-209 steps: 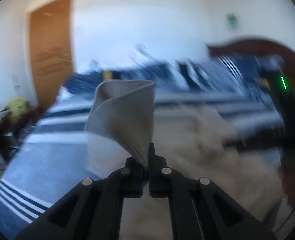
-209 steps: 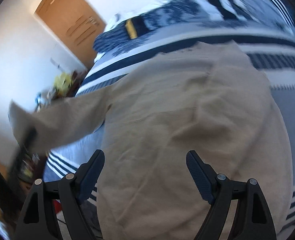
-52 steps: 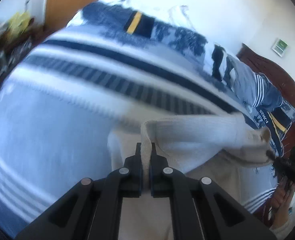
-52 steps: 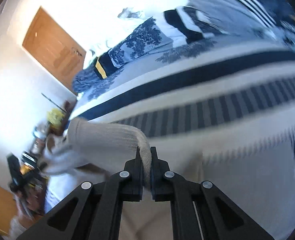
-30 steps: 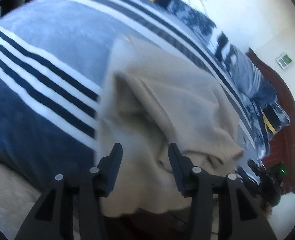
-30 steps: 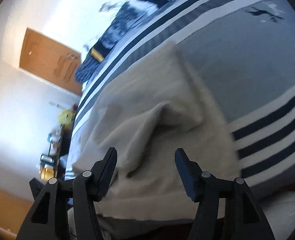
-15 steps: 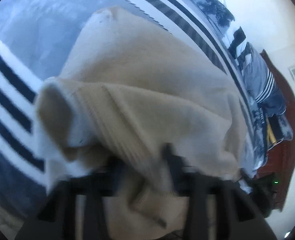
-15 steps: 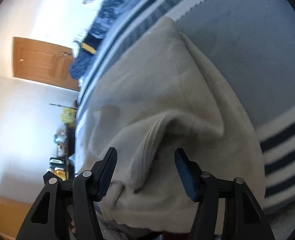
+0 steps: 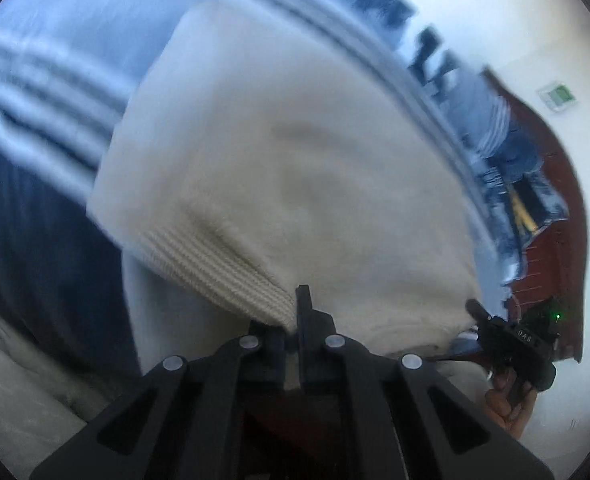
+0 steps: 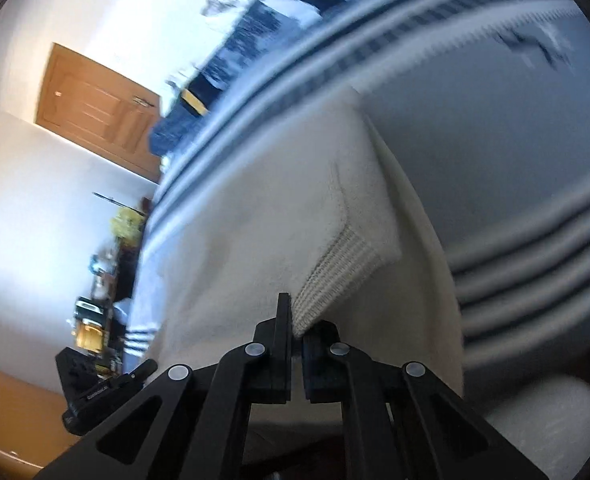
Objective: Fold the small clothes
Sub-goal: 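Lift the collar with both tools and fold it over toward the ribbed hem, then open both tools and release the folded sweater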
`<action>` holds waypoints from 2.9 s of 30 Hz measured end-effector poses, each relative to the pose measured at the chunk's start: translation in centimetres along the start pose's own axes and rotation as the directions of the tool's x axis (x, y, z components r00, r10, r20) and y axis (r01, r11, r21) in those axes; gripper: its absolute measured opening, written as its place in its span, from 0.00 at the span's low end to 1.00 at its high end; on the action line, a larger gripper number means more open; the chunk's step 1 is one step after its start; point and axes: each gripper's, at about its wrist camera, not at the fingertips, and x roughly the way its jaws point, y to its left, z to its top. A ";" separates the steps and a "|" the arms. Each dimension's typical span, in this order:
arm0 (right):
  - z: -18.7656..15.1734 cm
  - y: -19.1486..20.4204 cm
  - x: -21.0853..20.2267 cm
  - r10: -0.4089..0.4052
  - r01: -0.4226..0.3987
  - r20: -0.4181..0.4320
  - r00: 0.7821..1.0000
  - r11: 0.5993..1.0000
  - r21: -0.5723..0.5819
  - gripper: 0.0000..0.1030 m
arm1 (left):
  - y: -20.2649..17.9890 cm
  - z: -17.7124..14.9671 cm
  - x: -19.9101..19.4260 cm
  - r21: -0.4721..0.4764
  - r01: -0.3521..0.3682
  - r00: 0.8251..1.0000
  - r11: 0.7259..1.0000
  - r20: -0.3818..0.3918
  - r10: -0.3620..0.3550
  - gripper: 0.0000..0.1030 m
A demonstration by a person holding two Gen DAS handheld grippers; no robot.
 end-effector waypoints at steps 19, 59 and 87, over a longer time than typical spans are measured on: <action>-1.5 -1.6 -0.1 -0.113 0.113 -0.013 0.993 0.993 0.017 0.08 | 0.4 -1.5 -1.7 0.037 -0.061 0.997 0.997 0.046 0.060 0.25; 0.1 -1.3 -3.2 -0.273 0.270 0.171 0.947 0.962 0.042 0.08 | 3.1 -0.5 -4.1 -0.069 -0.127 0.975 0.989 0.174 0.138 0.04; -2.7 16.6 -1.7 -0.037 0.067 0.102 0.994 0.951 -0.301 0.72 | 4.6 -0.2 -0.4 -0.111 -0.045 0.997 0.993 0.058 0.052 0.39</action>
